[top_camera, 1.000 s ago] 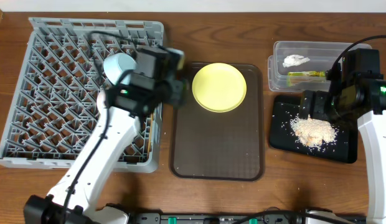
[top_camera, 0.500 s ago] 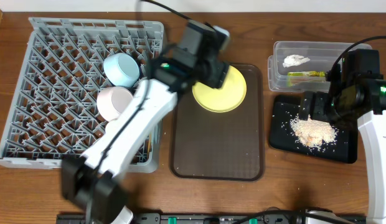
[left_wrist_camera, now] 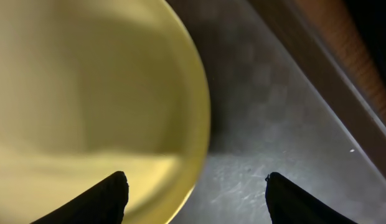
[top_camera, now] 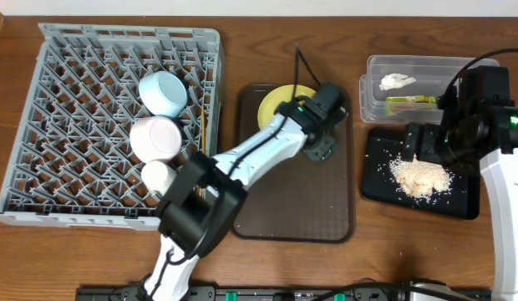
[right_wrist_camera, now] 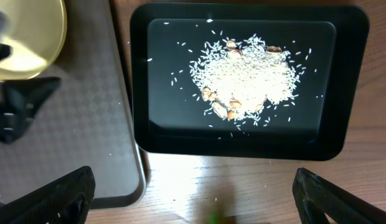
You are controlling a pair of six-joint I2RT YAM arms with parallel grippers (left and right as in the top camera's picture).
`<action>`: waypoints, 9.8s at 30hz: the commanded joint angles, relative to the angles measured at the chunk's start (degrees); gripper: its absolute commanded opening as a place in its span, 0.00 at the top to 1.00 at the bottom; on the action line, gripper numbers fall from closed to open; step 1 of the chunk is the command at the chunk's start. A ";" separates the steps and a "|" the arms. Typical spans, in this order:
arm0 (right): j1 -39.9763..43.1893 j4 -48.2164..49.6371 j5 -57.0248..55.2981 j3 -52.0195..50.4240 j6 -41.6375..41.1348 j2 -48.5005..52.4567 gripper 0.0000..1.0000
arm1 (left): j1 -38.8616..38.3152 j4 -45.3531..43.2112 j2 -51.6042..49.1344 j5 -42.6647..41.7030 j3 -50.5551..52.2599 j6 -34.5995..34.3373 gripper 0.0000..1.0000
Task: Sort waste into correct bins and load items into the dishwasher
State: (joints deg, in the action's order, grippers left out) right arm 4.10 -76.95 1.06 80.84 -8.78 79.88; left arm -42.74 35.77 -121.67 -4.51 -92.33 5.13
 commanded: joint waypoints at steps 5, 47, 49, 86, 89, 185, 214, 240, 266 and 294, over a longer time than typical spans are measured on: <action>0.02 -0.13 -0.17 0.74 -0.42 -0.07 0.01 | -1.33 -0.96 -3.80 7.41 0.11 2.01 0.28; 0.02 -0.22 -0.17 0.74 -0.39 -0.07 0.01 | -4.17 5.92 -5.95 30.62 0.52 1.88 0.92; 0.02 -0.22 -0.17 0.74 -0.39 -0.07 0.01 | -4.35 6.67 -4.83 30.73 0.52 1.88 0.92; 0.02 -0.44 -0.17 0.74 -0.42 -0.07 0.01 | 16.50 11.39 20.52 -0.92 0.52 -7.17 0.92; 0.02 -0.44 -0.15 0.74 -0.42 -0.07 0.01 | 19.23 10.78 21.53 -5.42 0.52 -8.87 0.92; -5.57 9.01 -1.70 -30.84 4.98 -45.75 0.01 | 42.40 25.90 96.54 -2.34 39.26 -7.54 0.10; -9.55 71.76 -0.55 -72.52 5.20 -79.58 0.01 | 42.40 25.88 96.54 -2.34 39.26 -7.54 0.10; -9.53 72.67 -0.81 -80.52 5.20 -79.52 0.01 | 42.40 25.90 96.54 -2.34 39.26 -7.54 0.10; -9.53 72.67 -0.81 -80.52 5.20 -79.49 0.01 | 42.62 23.89 100.69 -0.79 42.62 -7.08 0.10; -9.53 72.67 -0.81 -80.52 5.20 -79.49 0.01 | 43.80 -36.00 121.57 -0.35 92.13 -9.90 0.10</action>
State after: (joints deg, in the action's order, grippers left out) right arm -4.80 -4.03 0.38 0.38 -3.62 0.69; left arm 0.71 -0.27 -0.58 -5.58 -1.39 -4.67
